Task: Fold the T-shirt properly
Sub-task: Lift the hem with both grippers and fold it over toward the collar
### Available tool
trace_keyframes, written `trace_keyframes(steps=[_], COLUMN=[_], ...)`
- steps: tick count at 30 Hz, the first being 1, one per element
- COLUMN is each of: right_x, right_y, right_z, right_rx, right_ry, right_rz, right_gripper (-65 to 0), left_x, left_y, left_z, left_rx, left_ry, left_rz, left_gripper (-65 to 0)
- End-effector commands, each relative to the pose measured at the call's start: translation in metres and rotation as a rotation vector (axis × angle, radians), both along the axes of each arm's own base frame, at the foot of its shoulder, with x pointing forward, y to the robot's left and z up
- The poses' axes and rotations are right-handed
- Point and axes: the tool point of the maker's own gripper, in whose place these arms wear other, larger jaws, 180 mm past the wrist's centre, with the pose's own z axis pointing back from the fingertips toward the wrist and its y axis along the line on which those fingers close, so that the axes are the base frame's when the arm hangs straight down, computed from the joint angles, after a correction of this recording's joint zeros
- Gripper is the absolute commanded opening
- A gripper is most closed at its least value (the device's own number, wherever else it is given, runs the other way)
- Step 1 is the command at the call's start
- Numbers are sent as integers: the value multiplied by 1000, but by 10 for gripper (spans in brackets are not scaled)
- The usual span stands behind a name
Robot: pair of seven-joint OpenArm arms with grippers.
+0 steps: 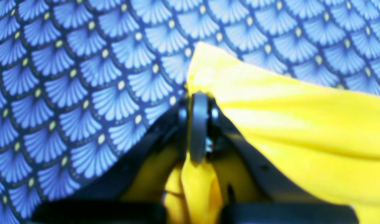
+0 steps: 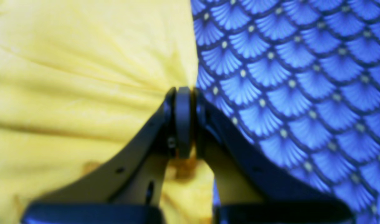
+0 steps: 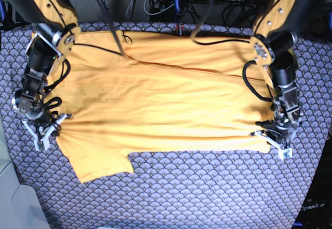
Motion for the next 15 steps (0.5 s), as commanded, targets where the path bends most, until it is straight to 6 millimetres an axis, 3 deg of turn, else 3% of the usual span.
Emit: trace_keyframes(steps=[1,7,15], right_x=[13,-2,-35], right_y=[-11,-11,-2], right_z=[25,36,50], right_rx=[-29,-89,-177], right_ry=[-70,-108,-155], right_rz=[-14,-26,-35], right_gripper=[-650,-650,-650], left_x=[17,-3,-40], left_y=[9,-8,-11], left_z=[35,57,58], left_rx=[33,95,150], left_ry=[-89,-92,-57], left_rz=[-2,-42,-66], left_gripper=[-650,-650,-650])
